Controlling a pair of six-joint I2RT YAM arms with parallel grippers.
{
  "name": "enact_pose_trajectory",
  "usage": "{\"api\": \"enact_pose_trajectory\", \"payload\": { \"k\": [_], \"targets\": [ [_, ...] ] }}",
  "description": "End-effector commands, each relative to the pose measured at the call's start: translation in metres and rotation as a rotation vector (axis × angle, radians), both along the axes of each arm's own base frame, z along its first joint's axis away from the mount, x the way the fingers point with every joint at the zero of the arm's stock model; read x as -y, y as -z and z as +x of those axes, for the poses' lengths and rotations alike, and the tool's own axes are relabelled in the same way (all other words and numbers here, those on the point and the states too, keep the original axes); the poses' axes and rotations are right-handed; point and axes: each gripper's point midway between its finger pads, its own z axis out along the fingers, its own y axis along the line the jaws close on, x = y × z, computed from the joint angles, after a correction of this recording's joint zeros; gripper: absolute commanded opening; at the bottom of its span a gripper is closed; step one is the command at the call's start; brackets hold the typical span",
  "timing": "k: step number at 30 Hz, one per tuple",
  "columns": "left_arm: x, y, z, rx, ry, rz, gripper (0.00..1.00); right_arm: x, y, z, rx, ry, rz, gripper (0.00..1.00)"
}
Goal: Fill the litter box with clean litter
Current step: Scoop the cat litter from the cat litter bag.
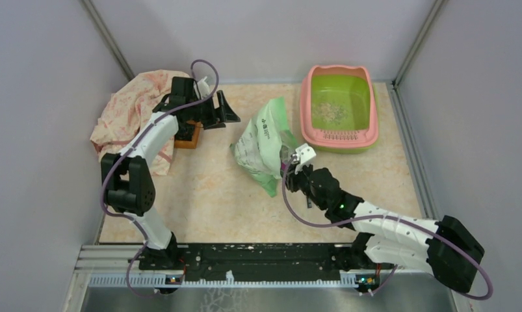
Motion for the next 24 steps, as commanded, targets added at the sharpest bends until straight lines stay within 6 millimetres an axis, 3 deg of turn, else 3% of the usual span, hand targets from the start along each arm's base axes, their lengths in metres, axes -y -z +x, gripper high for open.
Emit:
{"api": "enact_pose_trajectory", "payload": {
  "k": [1, 7, 24],
  "targets": [
    [-0.003, -0.014, -0.004, 0.035, -0.002, 0.001, 0.87, 0.003, -0.035, -0.009, 0.107, 0.008, 0.101, 0.00],
    [-0.003, -0.019, -0.004, 0.044, -0.003, -0.004, 0.87, 0.025, -0.046, -0.019, 0.170, 0.042, 0.122, 0.00],
    [-0.003, -0.026, -0.001, 0.053, -0.001, 0.004, 0.87, 0.077, -0.040, -0.040, 0.213, 0.137, 0.164, 0.00]
  ]
}}
